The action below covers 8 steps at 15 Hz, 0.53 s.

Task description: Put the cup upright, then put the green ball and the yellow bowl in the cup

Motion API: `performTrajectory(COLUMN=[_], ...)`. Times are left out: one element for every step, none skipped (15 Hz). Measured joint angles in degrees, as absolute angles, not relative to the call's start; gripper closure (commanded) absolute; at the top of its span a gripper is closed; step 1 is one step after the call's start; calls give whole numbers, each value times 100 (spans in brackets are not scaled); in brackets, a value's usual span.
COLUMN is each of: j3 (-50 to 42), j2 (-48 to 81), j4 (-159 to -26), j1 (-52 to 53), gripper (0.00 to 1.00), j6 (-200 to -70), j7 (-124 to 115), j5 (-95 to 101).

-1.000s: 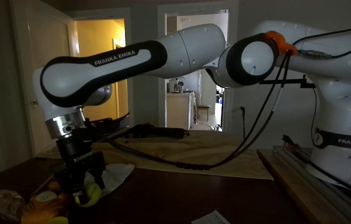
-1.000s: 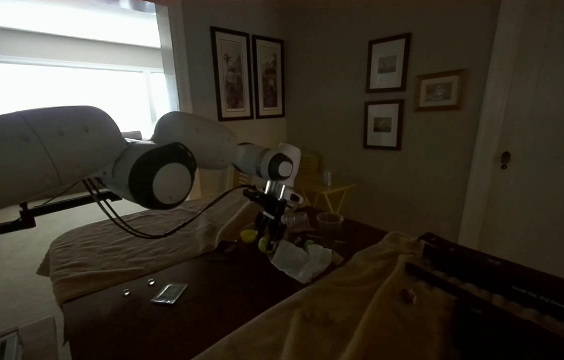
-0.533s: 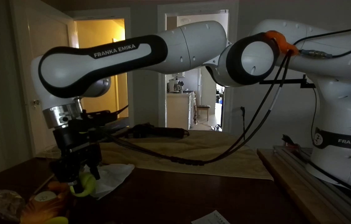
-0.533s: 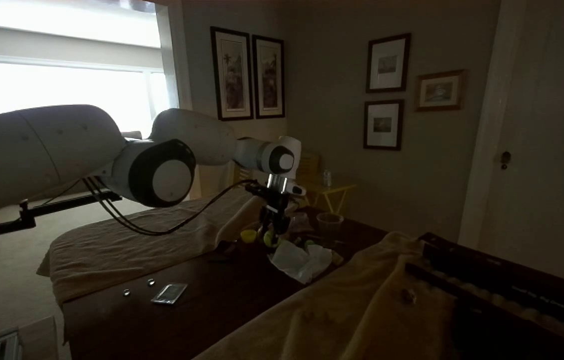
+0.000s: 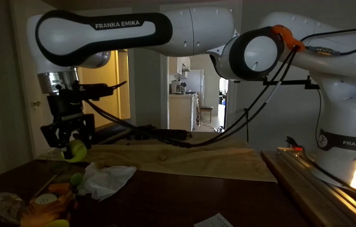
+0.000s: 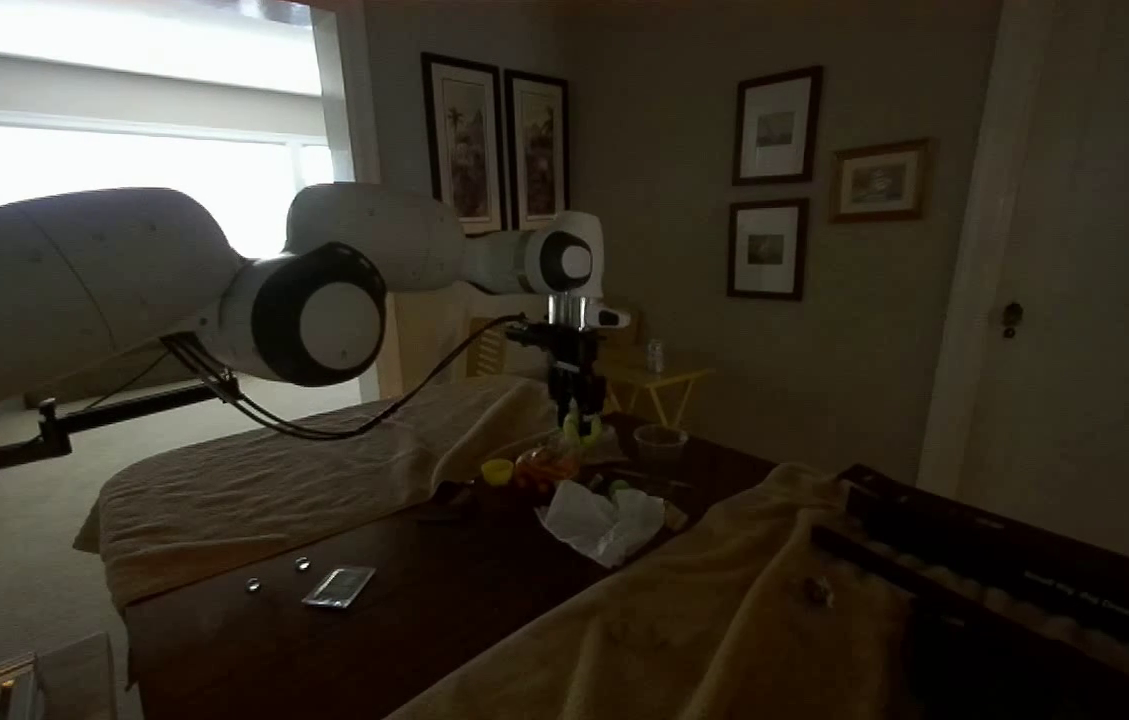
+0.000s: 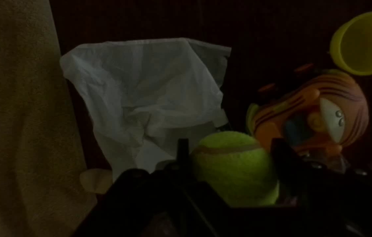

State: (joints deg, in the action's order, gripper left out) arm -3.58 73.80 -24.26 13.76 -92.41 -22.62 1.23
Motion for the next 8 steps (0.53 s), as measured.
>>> performTrajectory(j3=[-415,-473,-533,-591,-647,-698,-733,-762], j2=[7356,7346,7347,7348,7352,7357,7362,7366], j4=[-2426,-2426,-2427,-2427,-2427,-2428,-2428,-2429], j1=[1367,1354,1338,1312,1282,1247,1208,1170], gripper=[62,62,62,62,62,62,62,62], j6=[-9274,-9329,-9413,-9514,-9635,-9767,-9906,-10042], j7=[-2343,-2432,-2521,-2585,-2643,-2679,-2699,-2705], j5=[151,180,215,259,292,317,335,351])
